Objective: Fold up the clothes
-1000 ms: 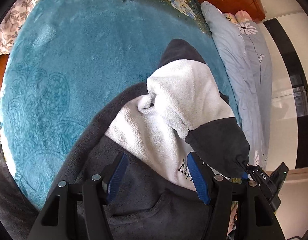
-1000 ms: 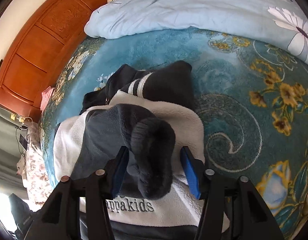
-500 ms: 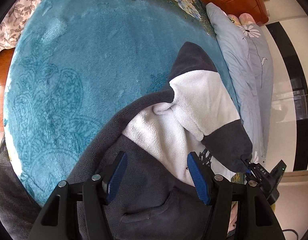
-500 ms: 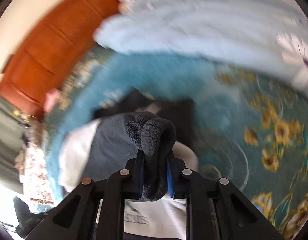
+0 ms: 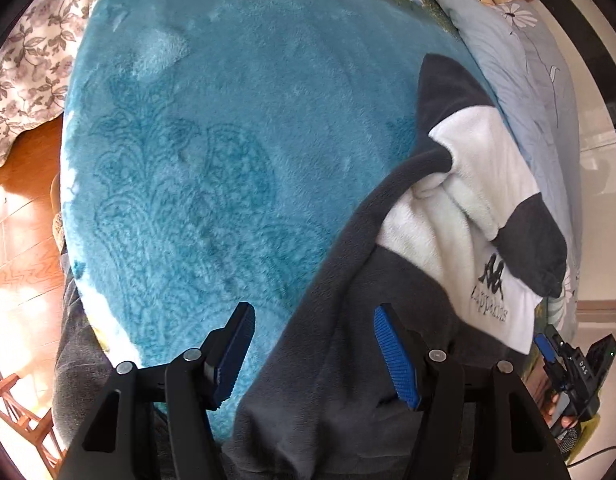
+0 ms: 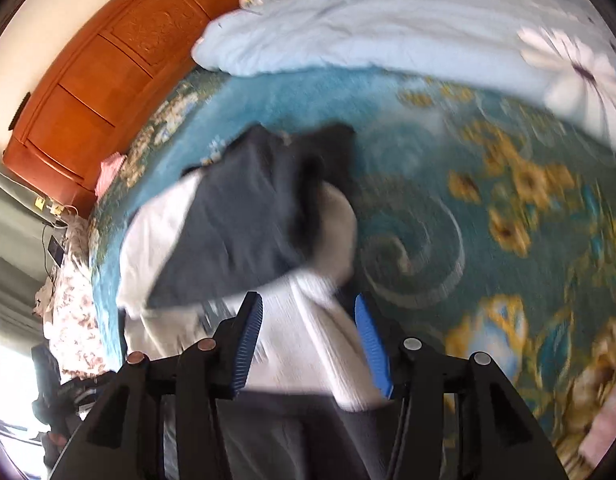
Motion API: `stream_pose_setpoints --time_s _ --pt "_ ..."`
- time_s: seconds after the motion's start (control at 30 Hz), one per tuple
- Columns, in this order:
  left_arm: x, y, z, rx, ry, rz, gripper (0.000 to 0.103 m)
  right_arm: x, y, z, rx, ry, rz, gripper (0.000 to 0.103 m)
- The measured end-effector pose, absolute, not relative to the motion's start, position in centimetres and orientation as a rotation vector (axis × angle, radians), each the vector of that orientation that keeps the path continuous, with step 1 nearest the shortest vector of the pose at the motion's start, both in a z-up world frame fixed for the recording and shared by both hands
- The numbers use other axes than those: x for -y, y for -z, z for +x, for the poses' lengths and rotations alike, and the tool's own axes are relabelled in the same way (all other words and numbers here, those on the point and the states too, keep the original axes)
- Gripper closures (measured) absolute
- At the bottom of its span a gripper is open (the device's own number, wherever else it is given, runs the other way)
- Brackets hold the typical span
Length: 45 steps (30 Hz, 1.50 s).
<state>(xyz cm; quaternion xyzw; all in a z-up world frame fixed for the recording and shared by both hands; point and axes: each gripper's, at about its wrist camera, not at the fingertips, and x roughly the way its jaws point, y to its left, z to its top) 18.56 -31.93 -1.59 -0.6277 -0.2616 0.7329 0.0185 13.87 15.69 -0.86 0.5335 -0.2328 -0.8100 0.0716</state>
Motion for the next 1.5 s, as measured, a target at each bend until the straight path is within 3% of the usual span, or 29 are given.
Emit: stream_pose_setpoints --time_s 0.33,0.67,0.77,0.8,0.83,0.93,1.17,1.37,1.5 --pt "31.5 3.1 21.1 0.646 -2.13 -2.022 0.036 -16.9 4.8 23.3 0.776 2.267 1.83 0.052" --pt "29.5 3.3 24.1 0.352 -2.008 -2.076 0.038 -17.2 5.7 28.3 0.891 2.16 1.827 0.052" --pt "28.9 3.1 24.6 0.214 -2.026 -2.097 0.051 -17.4 5.8 29.5 0.913 2.151 1.818 0.052" --pt "28.9 2.9 24.7 0.188 -2.027 -2.099 0.059 -17.6 5.8 29.8 0.929 2.147 1.817 0.052" --pt "28.9 2.7 24.8 0.189 -2.027 -2.096 0.071 -17.7 5.7 30.1 0.944 2.146 1.813 0.052" --pt "30.2 2.4 25.0 0.236 -2.045 -2.092 0.08 -17.6 5.5 30.6 0.965 2.148 1.81 0.052" --pt "35.4 3.0 25.5 0.483 -2.057 -2.085 0.08 -17.6 5.2 30.5 0.915 2.136 1.817 0.052" --pt "36.0 2.9 25.5 0.454 -2.065 -2.091 0.078 -18.4 6.0 30.8 1.038 2.103 1.783 0.052" --pt "36.3 1.7 25.8 0.47 -2.075 -2.056 0.085 -18.2 6.2 30.9 1.077 2.107 1.766 0.053"
